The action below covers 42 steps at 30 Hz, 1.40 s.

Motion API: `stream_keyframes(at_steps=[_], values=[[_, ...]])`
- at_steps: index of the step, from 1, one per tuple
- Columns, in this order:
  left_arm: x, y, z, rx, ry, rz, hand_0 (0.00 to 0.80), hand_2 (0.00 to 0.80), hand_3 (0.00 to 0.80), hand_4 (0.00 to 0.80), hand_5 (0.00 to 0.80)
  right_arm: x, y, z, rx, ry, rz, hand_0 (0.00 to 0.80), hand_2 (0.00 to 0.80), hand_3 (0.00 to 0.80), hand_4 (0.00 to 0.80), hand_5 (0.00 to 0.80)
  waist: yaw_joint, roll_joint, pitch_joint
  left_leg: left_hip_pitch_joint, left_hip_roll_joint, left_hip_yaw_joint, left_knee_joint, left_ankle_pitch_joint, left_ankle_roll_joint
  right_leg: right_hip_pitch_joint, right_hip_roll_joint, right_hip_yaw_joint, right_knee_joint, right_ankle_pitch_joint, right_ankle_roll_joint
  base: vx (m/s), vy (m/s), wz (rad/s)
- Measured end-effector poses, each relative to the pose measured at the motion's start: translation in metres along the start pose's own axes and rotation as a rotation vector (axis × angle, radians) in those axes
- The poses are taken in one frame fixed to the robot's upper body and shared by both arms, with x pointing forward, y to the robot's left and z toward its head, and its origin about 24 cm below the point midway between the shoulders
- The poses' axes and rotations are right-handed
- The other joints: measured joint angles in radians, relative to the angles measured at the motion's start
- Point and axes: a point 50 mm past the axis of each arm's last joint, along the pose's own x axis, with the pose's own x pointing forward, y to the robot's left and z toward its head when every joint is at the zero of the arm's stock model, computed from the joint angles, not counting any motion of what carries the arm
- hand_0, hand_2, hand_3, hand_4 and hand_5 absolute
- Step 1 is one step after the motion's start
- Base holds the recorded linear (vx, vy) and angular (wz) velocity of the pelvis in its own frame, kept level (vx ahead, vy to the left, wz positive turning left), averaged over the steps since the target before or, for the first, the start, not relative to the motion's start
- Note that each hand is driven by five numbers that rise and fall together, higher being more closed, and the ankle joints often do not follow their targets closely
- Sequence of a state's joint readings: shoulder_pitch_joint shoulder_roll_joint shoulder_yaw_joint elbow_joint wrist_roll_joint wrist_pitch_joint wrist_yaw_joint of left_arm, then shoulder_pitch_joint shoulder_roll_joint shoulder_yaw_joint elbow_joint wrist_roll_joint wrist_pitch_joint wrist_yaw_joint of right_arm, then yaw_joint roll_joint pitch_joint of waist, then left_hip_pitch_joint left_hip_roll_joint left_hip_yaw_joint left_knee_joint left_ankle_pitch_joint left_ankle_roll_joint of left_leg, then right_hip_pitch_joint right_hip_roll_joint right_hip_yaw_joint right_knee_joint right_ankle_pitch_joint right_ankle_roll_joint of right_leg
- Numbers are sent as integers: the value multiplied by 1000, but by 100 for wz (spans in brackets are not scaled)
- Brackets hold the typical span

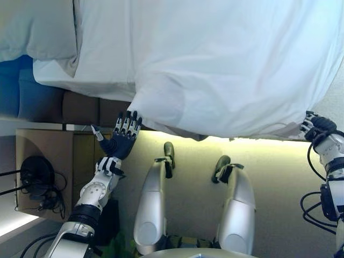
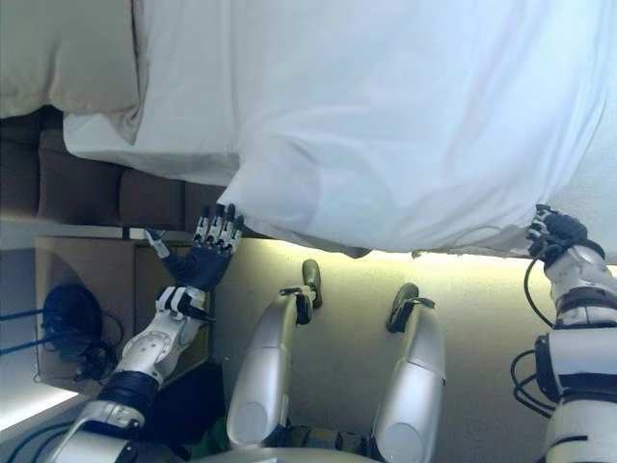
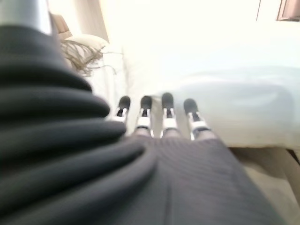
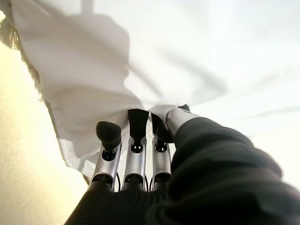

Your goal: Make the bed neatly

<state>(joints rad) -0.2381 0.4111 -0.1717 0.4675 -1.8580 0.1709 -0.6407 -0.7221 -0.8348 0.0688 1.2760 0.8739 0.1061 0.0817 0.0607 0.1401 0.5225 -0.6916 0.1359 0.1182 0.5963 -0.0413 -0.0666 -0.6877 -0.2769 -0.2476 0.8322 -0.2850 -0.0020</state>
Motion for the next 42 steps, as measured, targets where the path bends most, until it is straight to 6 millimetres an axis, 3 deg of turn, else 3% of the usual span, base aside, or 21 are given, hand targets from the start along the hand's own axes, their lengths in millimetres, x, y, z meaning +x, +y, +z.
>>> stream_keyframes(at_steps=[3, 8, 10, 14, 19, 26, 27, 28, 29, 34, 38, 42], values=[[-3, 2, 1, 1, -4, 2, 0, 0, 0, 0, 0, -4, -16, -29, -16, 81, -34, 800, 800, 800, 800, 800, -2, -36, -1, 51, 7, 17, -17, -9, 2, 52, 12, 6, -35, 7, 7, 33, 44, -13], [-12, 9, 2, 23, -2, 42, 0, 0, 0, 0, 0, -24, -56, -100, -51, 287, -126, 800, 800, 800, 800, 800, -32, -83, -2, 112, 12, 39, -47, -22, 13, 117, 29, 20, -98, 31, 27, 32, 12, -11], [-17, 11, 5, 28, -15, 54, 0, 0, 0, 0, 0, -31, -64, -114, -59, 323, -142, 800, 800, 800, 800, 800, -48, -90, 0, 124, 13, 43, -55, -23, 16, 134, 36, 20, -119, 42, 33, 25, 4, -12], [-21, 12, 10, 27, -37, 65, 0, 0, 0, 0, 0, -41, -78, -130, -78, 367, -192, 800, 800, 800, 800, 800, -60, -98, -1, 157, 21, 50, -78, -20, 20, 169, 51, 22, -160, 63, 35, 27, -5, -8], [-31, 18, 15, 49, -41, 107, 0, 0, 0, 0, 0, -42, -82, -130, -77, 360, -226, 800, 800, 800, 800, 800, -70, -114, 0, 209, 29, 63, -111, -17, 19, 223, 67, 22, -210, 78, 40, 50, -37, -6], [-29, 16, 19, 67, -36, 114, 0, 0, 0, 0, 0, -44, -85, -133, -50, 359, -243, 800, 800, 800, 800, 800, -69, -142, -3, 213, 33, 64, -113, -18, 17, 238, 75, 22, -227, 83, 41, 18, -21, 2], [-29, 16, 20, 78, -34, 124, 0, 0, 0, 0, 0, -44, -83, -134, -46, 361, -236, 615, 615, 615, 615, 615, -69, -142, -3, 212, 34, 63, -111, -18, 17, 239, 76, 23, -228, 83, 42, 16, -20, 4], [-30, 17, 20, 83, -34, 132, 0, 0, 0, 0, 0, -43, -79, -137, -41, 364, -227, 72, 72, 72, 72, 72, -68, -142, -3, 212, 34, 61, -110, -18, 17, 239, 77, 23, -228, 83, 42, 0, 0, 0], [-30, 17, 20, 90, -29, 137, 0, 0, 0, 0, 0, -43, -77, -139, -36, 367, -219, 0, 0, 0, 0, 0, -68, -142, -3, 212, 34, 61, -109, -18, 17, 240, 77, 23, -228, 83, 41, 33, -6, 1], [-34, 21, 21, 115, -16, 162, 0, 0, 0, 0, 0, -39, -58, -144, -15, 356, -163, 0, 0, 0, 0, 0, -64, -141, -3, 225, 33, 62, -109, -18, 18, 251, 76, 26, -226, 83, 41, 12, 2, 0], [-33, 21, 20, 124, -9, 165, 0, 0, 0, 0, 0, -31, -44, -134, -8, 310, -147, 0, 0, 0, 0, 0, -61, -137, -3, 210, 25, 69, -109, -16, 21, 220, 63, 37, -201, 73, 39, 0, 0, 0], [-38, 30, 20, 130, -12, 253, 0, 0, 0, 0, 0, -21, -25, -118, -12, 266, -113, 0, 0, 0, 0, 0, -45, -111, 1, 172, 13, 67, -113, -1, 20, 172, 55, 40, -178, 75, 35, -19, 25, 3]])
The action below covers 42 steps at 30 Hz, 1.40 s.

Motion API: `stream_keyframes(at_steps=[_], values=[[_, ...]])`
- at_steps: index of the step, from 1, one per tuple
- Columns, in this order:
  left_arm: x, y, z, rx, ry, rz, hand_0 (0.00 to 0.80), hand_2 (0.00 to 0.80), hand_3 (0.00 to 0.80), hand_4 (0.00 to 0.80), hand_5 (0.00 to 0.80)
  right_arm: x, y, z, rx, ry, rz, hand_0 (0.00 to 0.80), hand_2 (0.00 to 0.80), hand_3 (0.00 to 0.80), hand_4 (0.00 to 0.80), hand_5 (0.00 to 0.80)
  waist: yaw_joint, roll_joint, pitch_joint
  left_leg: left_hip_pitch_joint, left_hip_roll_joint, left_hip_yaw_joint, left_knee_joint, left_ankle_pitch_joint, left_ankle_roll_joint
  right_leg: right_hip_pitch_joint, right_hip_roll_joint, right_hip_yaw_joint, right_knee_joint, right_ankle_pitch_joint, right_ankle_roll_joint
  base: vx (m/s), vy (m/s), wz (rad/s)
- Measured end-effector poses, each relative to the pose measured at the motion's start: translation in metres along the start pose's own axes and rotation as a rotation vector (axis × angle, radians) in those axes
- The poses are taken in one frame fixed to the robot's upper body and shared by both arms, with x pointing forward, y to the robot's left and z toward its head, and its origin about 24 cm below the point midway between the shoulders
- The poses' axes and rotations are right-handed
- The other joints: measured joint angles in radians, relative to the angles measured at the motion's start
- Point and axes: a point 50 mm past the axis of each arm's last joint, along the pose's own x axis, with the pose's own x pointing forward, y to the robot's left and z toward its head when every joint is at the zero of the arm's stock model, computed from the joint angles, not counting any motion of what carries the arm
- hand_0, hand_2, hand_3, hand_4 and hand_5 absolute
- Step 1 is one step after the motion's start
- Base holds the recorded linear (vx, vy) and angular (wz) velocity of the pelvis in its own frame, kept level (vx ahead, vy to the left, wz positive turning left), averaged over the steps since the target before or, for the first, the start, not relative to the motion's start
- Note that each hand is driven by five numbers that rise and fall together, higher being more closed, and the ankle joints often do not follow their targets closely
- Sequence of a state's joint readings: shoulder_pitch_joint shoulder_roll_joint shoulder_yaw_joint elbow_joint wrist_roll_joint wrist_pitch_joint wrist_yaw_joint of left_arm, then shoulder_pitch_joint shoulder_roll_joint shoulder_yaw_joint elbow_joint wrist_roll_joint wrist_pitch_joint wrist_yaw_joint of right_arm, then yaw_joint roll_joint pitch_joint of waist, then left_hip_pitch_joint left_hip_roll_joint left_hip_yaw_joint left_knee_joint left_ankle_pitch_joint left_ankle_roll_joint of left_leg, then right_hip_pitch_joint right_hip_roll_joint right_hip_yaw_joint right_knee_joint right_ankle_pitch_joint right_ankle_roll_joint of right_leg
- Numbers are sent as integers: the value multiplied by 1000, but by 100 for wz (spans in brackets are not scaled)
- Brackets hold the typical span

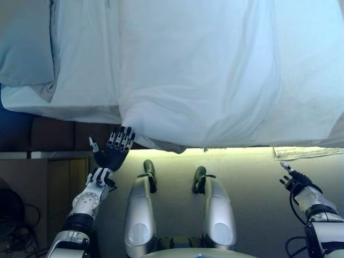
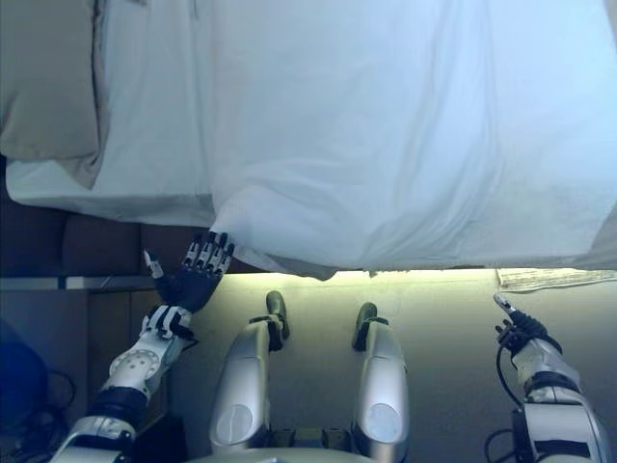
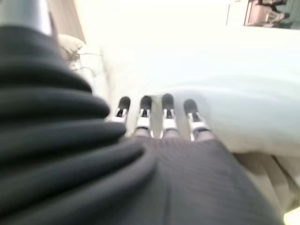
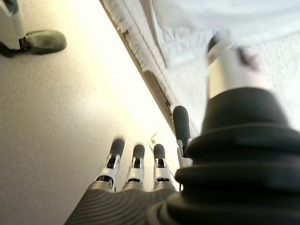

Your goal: Make the bed neatly

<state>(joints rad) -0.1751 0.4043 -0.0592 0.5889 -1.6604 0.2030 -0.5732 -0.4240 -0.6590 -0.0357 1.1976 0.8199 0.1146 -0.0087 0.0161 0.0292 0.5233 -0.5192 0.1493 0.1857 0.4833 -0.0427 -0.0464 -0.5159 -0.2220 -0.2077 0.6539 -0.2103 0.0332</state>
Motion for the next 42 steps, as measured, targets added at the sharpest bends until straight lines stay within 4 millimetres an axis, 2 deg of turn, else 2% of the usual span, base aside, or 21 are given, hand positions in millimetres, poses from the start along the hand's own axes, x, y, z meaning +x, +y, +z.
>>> stream_keyframes(at_steps=[5, 9, 11, 14, 18, 21, 22, 24, 27, 31, 36, 42], values=[[-15, 41, -3, -52, -33, 397, 0, 0, 0, 0, 0, 2, 25, 20, -25, -42, 60, 0, 0, 0, 0, 0, 1, 35, 0, -17, -15, -16, -18, 17, -2, -17, -12, -16, 12, -9, -2, -36, 20, 13], [-37, 69, 5, -137, -64, 731, 0, 0, 0, 0, 0, 3, 31, 24, -50, -44, 71, 0, 0, 0, 0, 0, 15, 40, 0, -19, -18, -29, -28, 25, -10, -19, -16, -22, 23, -18, -5, -5, -9, 12], [-48, 79, 5, -177, -48, 855, 0, 0, 0, 0, 0, 3, 29, 24, -51, -42, 71, 0, 0, 0, 0, 0, 25, 40, 0, -20, -18, -31, -26, 24, -11, -20, -19, -22, 29, -25, -5, -2, -10, 6], [-60, 87, 4, -234, -36, 954, 0, 0, 0, 0, 0, 3, 29, 24, -51, -40, 71, 0, 0, 0, 0, 0, 26, 40, 0, -33, -19, -42, -16, 22, -7, -22, -19, -26, 35, -31, -5, -7, -20, 10], [-63, 87, 12, -225, -47, 988, 0, 0, 0, 0, 0, 3, 27, 25, -52, -45, 64, 0, 0, 0, 0, 0, 28, 38, 0, -57, -17, -51, 0, 22, -7, -38, -16, -30, 47, -33, -6, -12, -36, 7], [-50, 77, 26, -182, -91, 895, 0, 0, 0, 0, 0, 3, 27, 26, -50, -43, 51, 0, 0, 0, 0, 0, 26, 37, 0, -62, -15, -52, 1, 24, -8, -42, -16, -30, 49, -35, -10, -4, -22, 1], [-43, 71, 32, -151, -108, 823, 0, 0, 0, 0, 0, 3, 26, 25, -46, -40, 40, 0, 0, 0, 0, 0, 26, 36, 0, -64, -15, -51, 1, 26, -8, -44, -15, -31, 49, -34, -9, -10, -33, 2], [-16, 46, 39, -61, -116, 586, 0, 0, 0, 0, 0, 3, 22, 21, -32, -32, 17, 0, 0, 0, 0, 0, 27, 34, 0, -68, -18, -52, 0, 30, -5, -46, -14, -34, 50, -33, -8, -13, -27, 5], [19, -2, 27, 29, -87, 170, 0, 0, 0, 0, 0, 2, 19, 14, 42, -24, -14, 0, 0, 0, 0, 0, 29, 33, 1, -68, -26, -52, -7, 34, -2, -46, -18, -34, 47, -32, -6, -11, -8, 5], [37, -48, 15, 92, -87, -226, 0, 0, 0, 0, 0, 2, 13, 14, 132, -14, -108, 0, 0, 0, 0, 0, 26, 33, 0, -58, -32, -48, -16, 36, -1, -44, -25, -28, 45, -29, -2, 1, 0, -1], [46, -81, 15, 92, -128, -411, 0, 0, 0, 0, 0, 2, 14, 23, 170, -20, -162, 0, 0, 0, 0, 0, 28, 33, 0, -51, -33, -46, -17, 37, -4, -44, -26, -23, 46, -29, -2, 1, -12, -2], [48, -116, 10, 118, -98, -556, 0, 0, 0, 0, 0, 0, 17, 49, 186, -82, -180, 0, 0, 0, 0, 0, 34, 38, -2, -76, -33, -45, -16, 39, -3, -73, -26, -19, 52, -31, -6, -6, -57, -1]])
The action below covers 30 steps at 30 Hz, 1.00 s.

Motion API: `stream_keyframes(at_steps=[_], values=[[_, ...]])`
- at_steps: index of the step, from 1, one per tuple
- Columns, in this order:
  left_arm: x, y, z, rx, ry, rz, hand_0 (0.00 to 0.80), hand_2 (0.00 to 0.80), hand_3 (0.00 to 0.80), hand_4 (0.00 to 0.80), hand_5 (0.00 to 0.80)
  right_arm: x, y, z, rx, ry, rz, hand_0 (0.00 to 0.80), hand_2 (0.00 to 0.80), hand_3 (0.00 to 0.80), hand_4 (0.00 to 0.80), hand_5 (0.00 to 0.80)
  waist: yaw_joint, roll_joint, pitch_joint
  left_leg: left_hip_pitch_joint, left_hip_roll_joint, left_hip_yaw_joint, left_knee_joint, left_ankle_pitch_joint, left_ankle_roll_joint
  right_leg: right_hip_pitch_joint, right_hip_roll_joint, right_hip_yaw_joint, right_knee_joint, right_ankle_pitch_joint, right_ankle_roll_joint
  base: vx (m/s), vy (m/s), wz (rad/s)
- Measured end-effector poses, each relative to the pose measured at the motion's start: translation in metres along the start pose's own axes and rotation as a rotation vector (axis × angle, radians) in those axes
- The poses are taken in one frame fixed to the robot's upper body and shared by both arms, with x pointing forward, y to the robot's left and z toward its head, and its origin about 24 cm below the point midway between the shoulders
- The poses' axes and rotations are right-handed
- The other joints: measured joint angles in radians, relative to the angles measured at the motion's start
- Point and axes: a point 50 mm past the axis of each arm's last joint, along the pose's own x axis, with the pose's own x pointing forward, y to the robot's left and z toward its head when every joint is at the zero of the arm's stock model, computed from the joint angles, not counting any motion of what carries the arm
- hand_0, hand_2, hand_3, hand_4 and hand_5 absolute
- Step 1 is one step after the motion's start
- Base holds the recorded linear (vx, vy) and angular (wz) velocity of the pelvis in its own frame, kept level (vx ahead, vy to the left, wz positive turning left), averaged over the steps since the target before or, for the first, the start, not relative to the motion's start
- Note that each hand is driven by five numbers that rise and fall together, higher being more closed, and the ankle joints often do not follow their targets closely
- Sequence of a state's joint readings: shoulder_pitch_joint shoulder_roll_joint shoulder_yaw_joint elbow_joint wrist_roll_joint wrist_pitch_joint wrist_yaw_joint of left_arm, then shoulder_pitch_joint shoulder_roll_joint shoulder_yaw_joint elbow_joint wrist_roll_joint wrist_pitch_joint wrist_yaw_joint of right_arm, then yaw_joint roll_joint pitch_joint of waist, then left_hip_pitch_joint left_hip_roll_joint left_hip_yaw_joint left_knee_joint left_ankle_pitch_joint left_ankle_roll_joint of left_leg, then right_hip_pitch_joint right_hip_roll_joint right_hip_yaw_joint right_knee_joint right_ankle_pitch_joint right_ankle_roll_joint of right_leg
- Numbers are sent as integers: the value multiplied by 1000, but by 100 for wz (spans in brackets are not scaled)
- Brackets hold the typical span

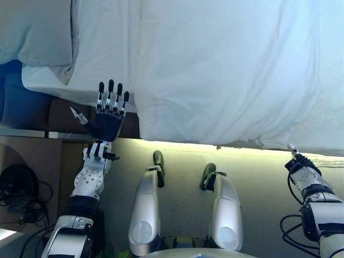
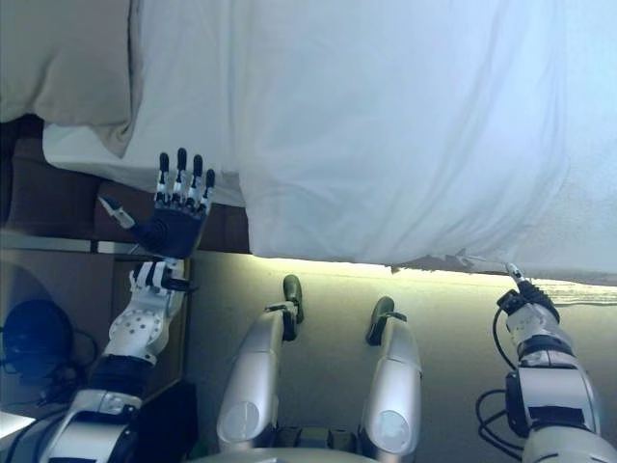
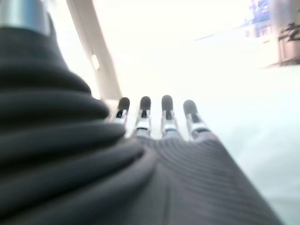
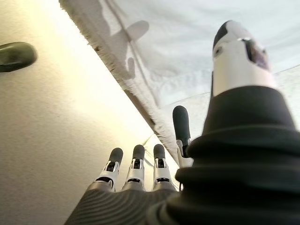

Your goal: Make the bed neatly

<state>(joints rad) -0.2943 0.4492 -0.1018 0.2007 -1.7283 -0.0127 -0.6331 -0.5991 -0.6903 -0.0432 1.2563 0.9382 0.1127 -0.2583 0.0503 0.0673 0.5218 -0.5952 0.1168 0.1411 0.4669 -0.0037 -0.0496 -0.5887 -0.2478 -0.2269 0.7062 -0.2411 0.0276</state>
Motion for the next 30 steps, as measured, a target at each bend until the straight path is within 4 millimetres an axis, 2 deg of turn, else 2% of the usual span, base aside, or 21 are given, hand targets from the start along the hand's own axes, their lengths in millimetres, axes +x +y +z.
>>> stream_keyframes(at_steps=[5, 8, 12, 16, 19, 22, 26, 30], values=[[9, -16, 3, -7, -6, -79, 0, 0, 0, 0, 0, -2, 0, 29, 12, -68, -29, 0, 0, 0, 0, 0, 18, 13, 1, -65, 0, -4, 35, 5, -4, -67, -8, 2, 37, -3, -6, -25, -61, 2], [13, -22, 4, 4, 12, -97, 0, 0, 0, 0, 0, -6, 9, 51, 17, -120, -15, 0, 0, 0, 0, 0, 21, 26, 1, -105, -3, -7, 65, 5, -4, -109, -21, 2, 76, -11, -11, -20, -47, 7], [14, -21, 3, 6, 31, -50, 0, 0, 0, 0, 0, -13, 28, 76, -25, -186, 26, 0, 0, 0, 0, 0, 24, 35, 2, -156, -7, -8, 89, 3, 4, -166, -33, 6, 116, -20, -19, -11, -5, 4], [9, -14, 0, 10, 21, 42, 0, 0, 0, 0, 0, -21, 37, 100, -81, -243, 50, 0, 0, 0, 0, 0, 31, 65, 1, -205, -16, -10, 102, 5, 7, -227, -38, 23, 148, -30, -21, -9, -4, 1], [6, -12, 2, 9, -2, 77, 0, 0, 0, 0, 0, -22, 36, 107, -111, -259, 54, 0, 0, 0, 0, 0, 47, 83, 1, -244, -20, -10, 118, 9, 9, -272, -44, 30, 172, -31, -28, -10, -9, 4], [4, -11, 4, -6, -16, 84, 0, 0, 0, 0, 0, -25, 42, 113, -112, -269, 77, 0, 0, 0, 0, 0, 51, 93, 1, -284, -29, -18, 143, 7, 6, -312, -57, 30, 209, -42, -27, -11, -15, 15], [3, -11, 5, -24, -25, 87, 0, 0, 0, 0, 0, -31, 52, 124, -105, -286, 115, 0, 0, 0, 0, 0, 61, 96, -1, -323, -36, -32, 169, 3, 2, -351, -69, 30, 246, -58, -34, -11, -14, 9], [2, -11, 4, -27, -22, 89, 0, 0, 0, 0, 0, -33, 52, 131, -122, -305, 131, 0, 0, 0, 0, 0, 76, 96, -1, -357, -36, -36, 190, 2, 0, -384, -71, 31, 274, -72, -45, -12, -29, 5]])
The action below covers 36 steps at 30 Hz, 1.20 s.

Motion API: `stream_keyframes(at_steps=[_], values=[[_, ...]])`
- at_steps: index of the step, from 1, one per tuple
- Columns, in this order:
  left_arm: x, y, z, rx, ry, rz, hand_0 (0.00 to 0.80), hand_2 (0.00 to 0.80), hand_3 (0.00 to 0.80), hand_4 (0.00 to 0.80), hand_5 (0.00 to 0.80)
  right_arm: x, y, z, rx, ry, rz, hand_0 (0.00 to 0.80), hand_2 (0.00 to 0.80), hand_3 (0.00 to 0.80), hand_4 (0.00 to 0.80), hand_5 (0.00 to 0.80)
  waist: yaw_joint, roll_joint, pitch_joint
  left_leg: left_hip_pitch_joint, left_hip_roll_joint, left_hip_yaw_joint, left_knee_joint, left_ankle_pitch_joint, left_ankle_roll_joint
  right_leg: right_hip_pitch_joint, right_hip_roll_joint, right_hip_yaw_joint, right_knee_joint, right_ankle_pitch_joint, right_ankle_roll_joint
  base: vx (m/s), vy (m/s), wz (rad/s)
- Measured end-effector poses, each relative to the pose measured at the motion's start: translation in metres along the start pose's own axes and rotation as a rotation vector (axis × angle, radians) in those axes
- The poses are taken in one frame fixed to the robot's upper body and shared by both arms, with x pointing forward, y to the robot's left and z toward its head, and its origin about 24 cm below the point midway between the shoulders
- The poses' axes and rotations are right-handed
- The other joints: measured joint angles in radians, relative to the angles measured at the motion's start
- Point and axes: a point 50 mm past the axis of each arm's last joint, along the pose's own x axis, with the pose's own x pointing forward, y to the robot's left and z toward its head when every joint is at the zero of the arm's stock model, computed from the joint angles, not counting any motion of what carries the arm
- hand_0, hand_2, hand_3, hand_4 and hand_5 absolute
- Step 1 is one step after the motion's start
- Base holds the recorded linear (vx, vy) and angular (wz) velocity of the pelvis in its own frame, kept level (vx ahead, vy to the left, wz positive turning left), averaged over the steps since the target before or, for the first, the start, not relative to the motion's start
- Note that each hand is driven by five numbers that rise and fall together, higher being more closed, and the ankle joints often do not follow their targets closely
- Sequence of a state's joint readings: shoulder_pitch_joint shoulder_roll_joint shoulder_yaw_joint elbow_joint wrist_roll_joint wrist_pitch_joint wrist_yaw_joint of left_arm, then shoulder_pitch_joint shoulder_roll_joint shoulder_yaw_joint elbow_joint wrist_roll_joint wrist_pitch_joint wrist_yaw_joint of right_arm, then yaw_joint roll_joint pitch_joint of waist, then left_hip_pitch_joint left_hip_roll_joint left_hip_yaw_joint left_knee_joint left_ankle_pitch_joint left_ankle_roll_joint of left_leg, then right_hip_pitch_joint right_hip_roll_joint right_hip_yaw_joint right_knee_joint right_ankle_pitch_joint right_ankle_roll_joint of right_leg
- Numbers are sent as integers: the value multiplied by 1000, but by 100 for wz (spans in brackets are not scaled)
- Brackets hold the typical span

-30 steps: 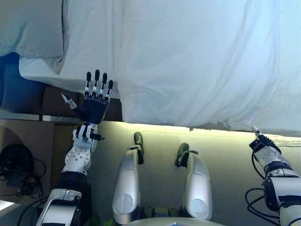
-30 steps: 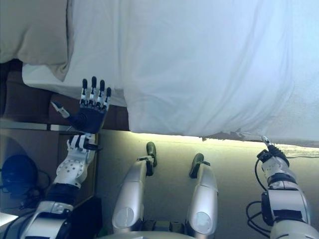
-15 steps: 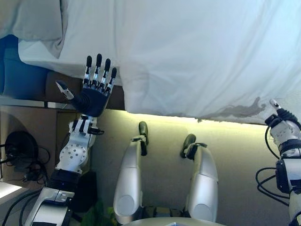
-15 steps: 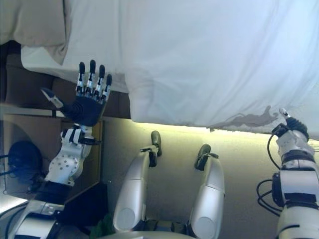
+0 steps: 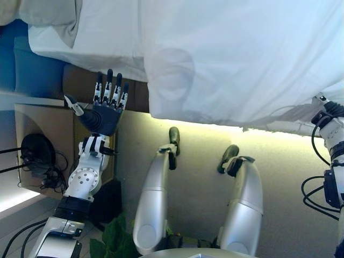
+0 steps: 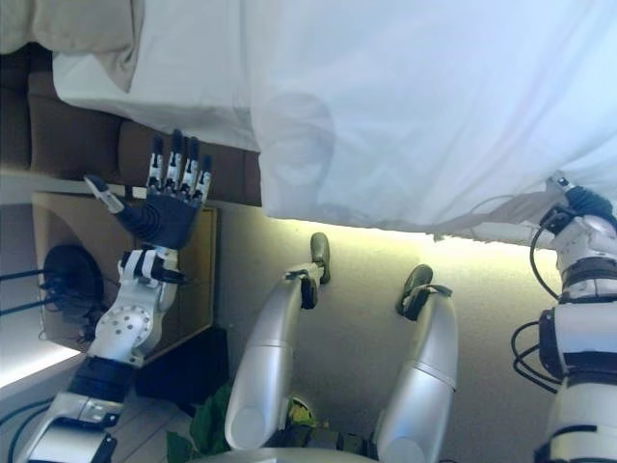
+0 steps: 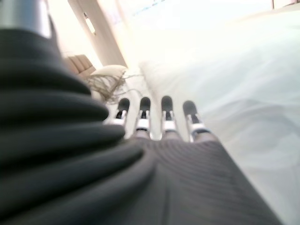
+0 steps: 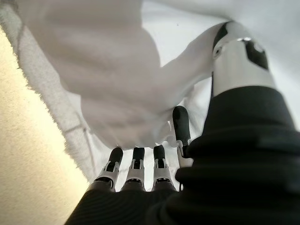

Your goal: Make the bed neatly

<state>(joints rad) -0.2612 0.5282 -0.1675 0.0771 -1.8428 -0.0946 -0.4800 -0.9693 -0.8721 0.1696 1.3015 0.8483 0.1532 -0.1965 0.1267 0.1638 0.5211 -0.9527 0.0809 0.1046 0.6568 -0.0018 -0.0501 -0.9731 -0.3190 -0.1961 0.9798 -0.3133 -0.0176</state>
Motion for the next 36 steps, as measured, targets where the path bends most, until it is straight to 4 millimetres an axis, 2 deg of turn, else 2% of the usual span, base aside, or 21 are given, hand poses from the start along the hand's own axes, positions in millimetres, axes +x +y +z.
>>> stream_keyframes(at_steps=[1, 2, 3, 18, 23, 30, 34, 36], values=[[-1, 0, 0, -1, 0, 1, 0, 0, 0, 0, 0, 0, 0, 2, -2, -5, 7, 0, 0, 0, 0, 0, 1, 0, 0, -10, 0, -2, 4, -1, -1, -9, 0, 1, 7, -3, -1, -9, -42, 5], [-1, 0, -1, -2, 2, 2, 0, 0, 0, 0, 0, 0, 1, 4, 1, -10, 17, 345, 345, 345, 345, 345, 1, 0, 0, -18, 0, -5, 8, 0, -1, -16, 0, 1, 11, -3, -2, -11, -33, 4], [-2, 0, -1, -3, 4, 5, 0, 0, 0, 0, 0, 0, 1, 5, 2, -14, 22, 800, 800, 800, 800, 800, 1, 0, 0, -24, 0, -7, 14, -1, -1, -22, -1, 1, 17, -5, -4, 0, 0, 0], [-1, -2, 6, -16, 2, 1, 0, 0, 0, 0, 0, 0, -2, 9, -14, -45, 86, 800, 800, 800, 800, 800, 4, 0, 0, -40, 2, -25, 37, -8, -10, -31, 4, -2, 24, -4, -1, 0, 0, 0], [-3, -1, 4, -30, 12, 3, 0, 0, 0, 0, 0, 1, -12, -10, -46, 4, 65, 800, 800, 800, 800, 800, 6, 0, 0, 16, 10, -25, 10, -9, -8, 33, 20, -7, -27, 13, 2, -5, 42, -9], [-6, 0, 3, -36, 16, -16, 0, 0, 0, 0, 0, 2, -33, -38, -95, 62, 50, 800, 800, 800, 800, 800, -2, -3, 1, 140, 20, -8, -84, -1, 4, 167, 53, -9, -169, 71, 35, 19, 39, -13], [-6, -1, 3, -38, 16, -38, 0, 0, 0, 0, 0, 1, -46, -52, -159, 93, 38, 800, 800, 800, 800, 800, -8, -23, 0, 199, 19, 3, -112, -5, 12, 232, 58, -8, -220, 85, 49, 23, -1, -4], [-6, -1, 3, -40, 19, -42, 0, 0, 0, 0, 0, 0, -52, -60, -203, 113, 34, 800, 800, 800, 800, 800, -11, -45, 0, 226, 20, 4, -123, -8, 14, 264, 65, -4, -243, 88, 54, 0, 0, 0]])
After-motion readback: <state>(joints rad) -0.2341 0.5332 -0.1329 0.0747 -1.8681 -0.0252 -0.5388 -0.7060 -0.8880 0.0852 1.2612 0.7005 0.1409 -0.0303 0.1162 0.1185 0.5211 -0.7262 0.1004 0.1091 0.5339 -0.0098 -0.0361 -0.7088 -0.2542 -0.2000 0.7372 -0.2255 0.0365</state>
